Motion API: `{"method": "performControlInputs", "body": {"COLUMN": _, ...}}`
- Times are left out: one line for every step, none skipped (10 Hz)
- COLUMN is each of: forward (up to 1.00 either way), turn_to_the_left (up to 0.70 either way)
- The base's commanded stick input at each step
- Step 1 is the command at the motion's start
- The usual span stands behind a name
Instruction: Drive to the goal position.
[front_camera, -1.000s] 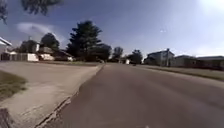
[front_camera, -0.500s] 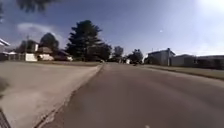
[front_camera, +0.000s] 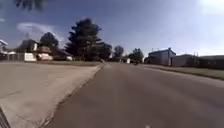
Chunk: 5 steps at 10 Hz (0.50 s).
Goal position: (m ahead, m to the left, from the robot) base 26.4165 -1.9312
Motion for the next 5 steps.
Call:
{"method": "performControlInputs", "body": {"forward": 1.0, "turn_to_the_left": 0.0}}
{"method": "performControlInputs", "body": {"forward": 1.0, "turn_to_the_left": 0.0}}
{"method": "performControlInputs", "body": {"forward": 1.0, "turn_to_the_left": 0.0}}
{"method": "performControlInputs", "body": {"forward": 1.0, "turn_to_the_left": 0.0}}
{"method": "performControlInputs", "body": {"forward": 1.0, "turn_to_the_left": 0.0}}
